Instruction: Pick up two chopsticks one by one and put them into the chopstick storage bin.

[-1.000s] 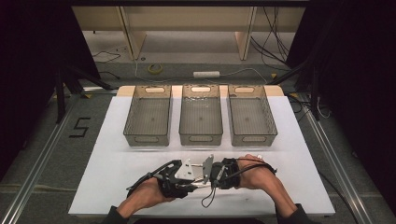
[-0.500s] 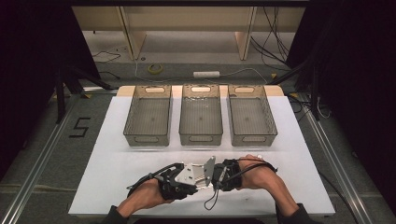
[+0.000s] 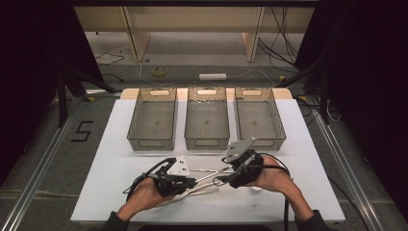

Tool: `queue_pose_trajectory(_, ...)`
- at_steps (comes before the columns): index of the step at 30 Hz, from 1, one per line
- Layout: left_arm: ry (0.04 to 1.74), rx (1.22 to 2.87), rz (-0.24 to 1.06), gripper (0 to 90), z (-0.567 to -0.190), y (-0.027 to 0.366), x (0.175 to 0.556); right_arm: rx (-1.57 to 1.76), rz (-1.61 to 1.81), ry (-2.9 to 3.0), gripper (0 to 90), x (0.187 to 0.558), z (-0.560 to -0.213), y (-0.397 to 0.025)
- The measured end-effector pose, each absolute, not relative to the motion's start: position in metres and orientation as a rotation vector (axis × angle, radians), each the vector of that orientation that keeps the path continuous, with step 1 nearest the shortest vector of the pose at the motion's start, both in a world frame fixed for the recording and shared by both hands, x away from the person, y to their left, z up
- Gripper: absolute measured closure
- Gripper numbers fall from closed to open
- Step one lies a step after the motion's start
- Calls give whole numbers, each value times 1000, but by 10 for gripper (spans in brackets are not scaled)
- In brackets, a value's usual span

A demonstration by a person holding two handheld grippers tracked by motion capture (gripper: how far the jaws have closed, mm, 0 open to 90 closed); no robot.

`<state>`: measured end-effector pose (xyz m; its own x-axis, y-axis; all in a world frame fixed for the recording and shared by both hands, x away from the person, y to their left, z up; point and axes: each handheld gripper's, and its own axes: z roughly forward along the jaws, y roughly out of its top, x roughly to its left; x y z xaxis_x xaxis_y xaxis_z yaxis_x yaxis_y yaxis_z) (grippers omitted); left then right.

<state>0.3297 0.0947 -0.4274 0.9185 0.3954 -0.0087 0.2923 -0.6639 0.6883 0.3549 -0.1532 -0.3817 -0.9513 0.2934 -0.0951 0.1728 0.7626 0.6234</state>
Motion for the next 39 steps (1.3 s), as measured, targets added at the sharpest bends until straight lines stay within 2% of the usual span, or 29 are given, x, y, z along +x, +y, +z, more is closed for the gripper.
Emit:
queue_pose_trajectory(16, 693, 2192, 254, 855, -421, 120, 342, 830, 1333, 2470, 275, 354, -405, -195)
queue_pose_trajectory(39, 902, 2007, 322, 856, -401, 158, 370, 934, 1404, 2383, 267, 346, -422, -208)
